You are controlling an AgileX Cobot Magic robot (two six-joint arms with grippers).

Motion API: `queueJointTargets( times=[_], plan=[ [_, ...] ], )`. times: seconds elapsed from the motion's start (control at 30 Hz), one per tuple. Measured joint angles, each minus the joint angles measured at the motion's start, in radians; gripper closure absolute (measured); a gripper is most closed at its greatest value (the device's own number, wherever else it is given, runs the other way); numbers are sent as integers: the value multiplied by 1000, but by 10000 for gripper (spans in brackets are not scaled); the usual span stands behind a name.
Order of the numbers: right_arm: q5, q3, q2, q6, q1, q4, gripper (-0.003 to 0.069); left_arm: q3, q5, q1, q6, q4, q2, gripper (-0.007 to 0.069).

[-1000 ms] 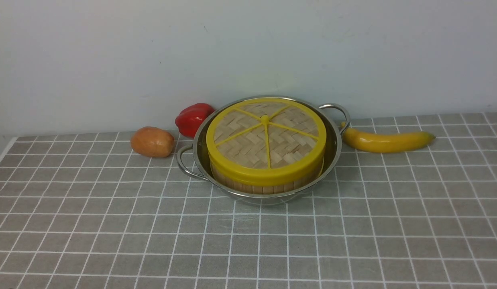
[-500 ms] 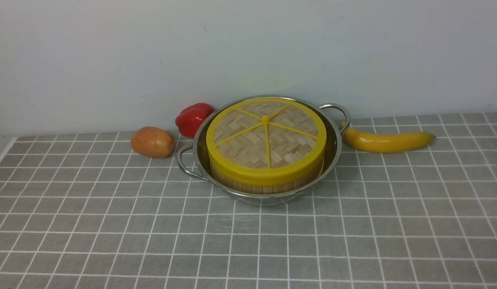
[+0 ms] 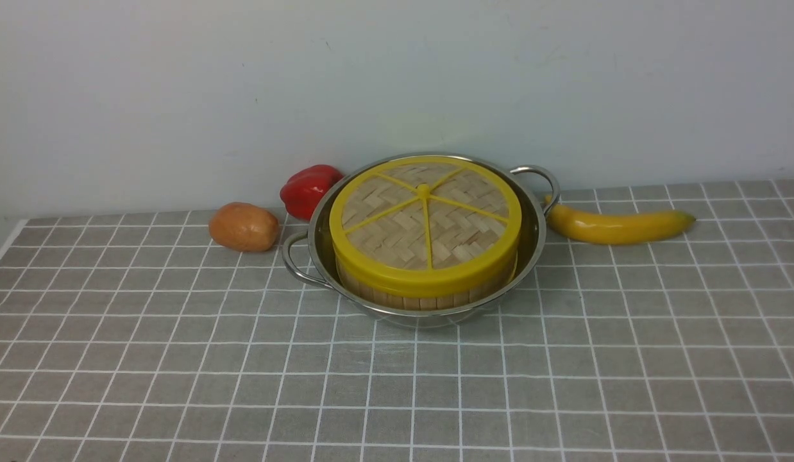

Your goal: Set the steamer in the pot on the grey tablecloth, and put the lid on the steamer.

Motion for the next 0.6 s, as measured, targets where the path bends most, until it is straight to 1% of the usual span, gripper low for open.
queueJointTargets(
  times=[0.13, 0.6],
  plan=[
    [1, 0, 0, 0, 0, 0, 419, 0, -1, -19, 0, 0, 0, 454],
    [3, 0, 0, 0, 0, 0, 419, 0, -1, -20, 0, 0, 0, 434]
  ],
)
